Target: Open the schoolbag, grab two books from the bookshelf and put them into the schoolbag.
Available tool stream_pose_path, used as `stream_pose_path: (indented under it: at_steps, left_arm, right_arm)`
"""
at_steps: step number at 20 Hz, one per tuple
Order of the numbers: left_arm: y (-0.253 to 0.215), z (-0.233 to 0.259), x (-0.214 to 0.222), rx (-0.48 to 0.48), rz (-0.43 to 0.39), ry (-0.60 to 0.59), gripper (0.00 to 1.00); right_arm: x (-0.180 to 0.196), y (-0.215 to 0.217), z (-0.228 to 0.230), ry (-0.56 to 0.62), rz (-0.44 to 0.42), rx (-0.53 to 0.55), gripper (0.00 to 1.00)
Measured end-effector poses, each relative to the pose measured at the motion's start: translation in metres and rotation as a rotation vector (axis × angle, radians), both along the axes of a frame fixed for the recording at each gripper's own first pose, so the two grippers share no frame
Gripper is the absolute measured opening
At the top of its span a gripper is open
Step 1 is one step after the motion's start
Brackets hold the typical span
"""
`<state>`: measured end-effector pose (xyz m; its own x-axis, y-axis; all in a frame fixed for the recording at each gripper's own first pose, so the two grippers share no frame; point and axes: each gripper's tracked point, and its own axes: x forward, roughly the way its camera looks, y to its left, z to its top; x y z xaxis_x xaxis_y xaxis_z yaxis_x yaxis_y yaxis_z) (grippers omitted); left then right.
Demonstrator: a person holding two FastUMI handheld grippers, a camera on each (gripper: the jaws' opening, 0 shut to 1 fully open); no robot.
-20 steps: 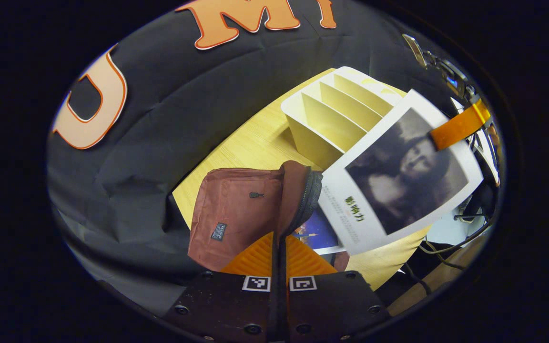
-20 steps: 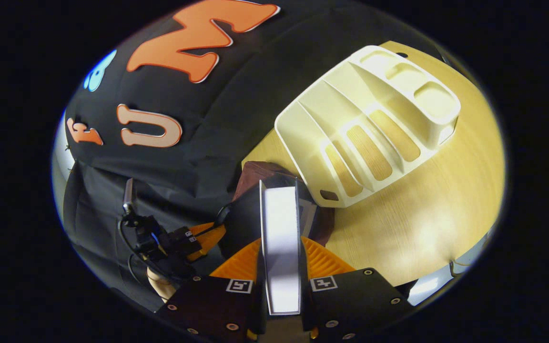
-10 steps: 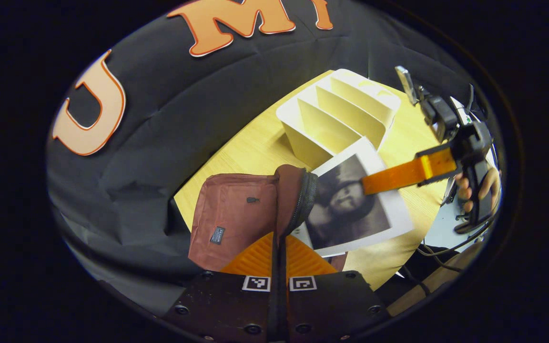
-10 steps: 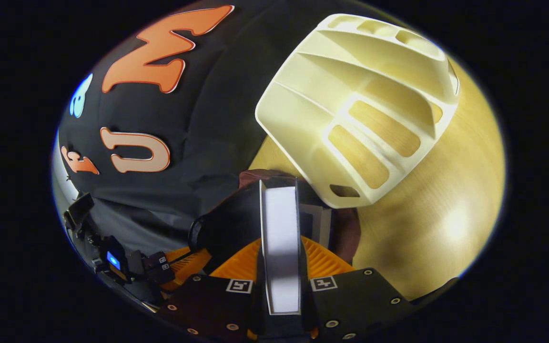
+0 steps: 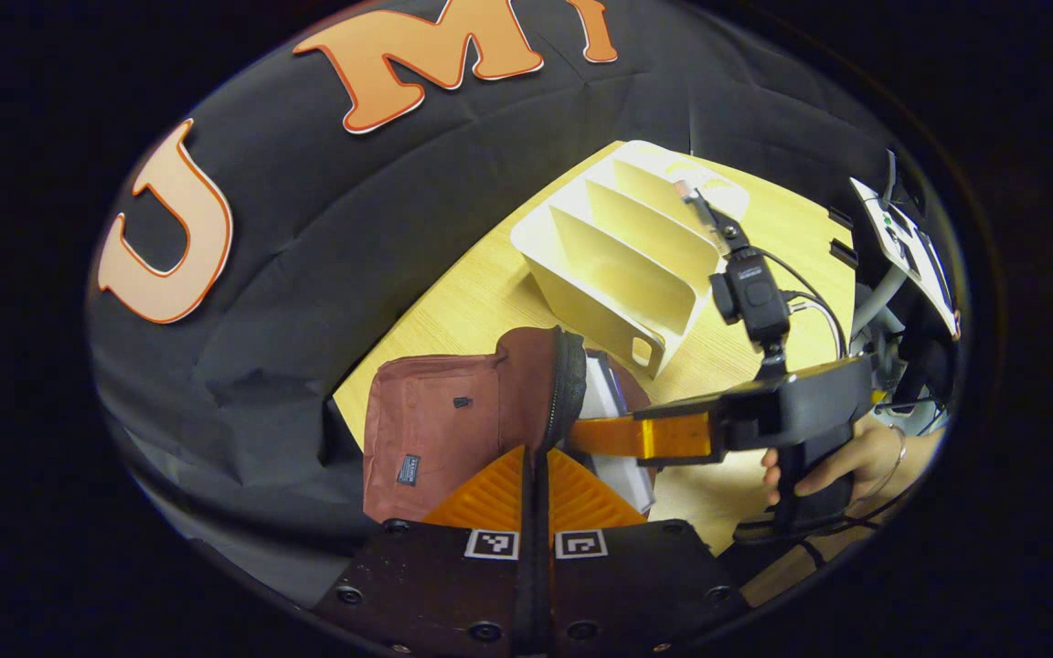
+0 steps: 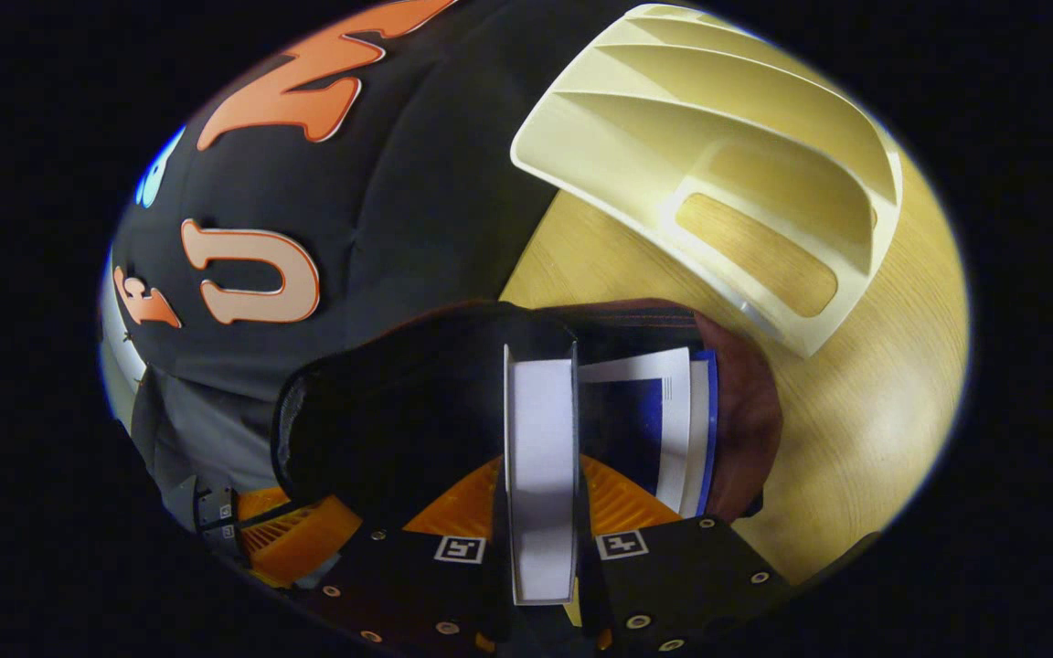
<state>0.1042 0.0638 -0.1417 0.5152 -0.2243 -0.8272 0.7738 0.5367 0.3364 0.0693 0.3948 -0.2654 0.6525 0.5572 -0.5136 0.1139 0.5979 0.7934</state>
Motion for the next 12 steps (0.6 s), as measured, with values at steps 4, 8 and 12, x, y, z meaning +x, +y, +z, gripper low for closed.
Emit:
stream_pose_path:
  at_steps: [4, 8, 12]
  left_arm:
    - [0.006, -0.001, 0.0, -0.007, 0.014, 0.012, 0.01]
    - [0.011, -0.009, 0.006, -0.008, 0.022, 0.027, 0.01]
    - [0.016, -0.009, 0.01, -0.008, 0.032, 0.023, 0.0]
  right_arm:
    - [-0.008, -0.005, -0.013, 0.045, 0.058, -0.069, 0.4]
    - [-0.024, -0.01, -0.026, 0.09, 0.127, -0.144, 0.69]
    - [-0.036, -0.019, -0.025, 0.122, 0.153, -0.189, 0.95]
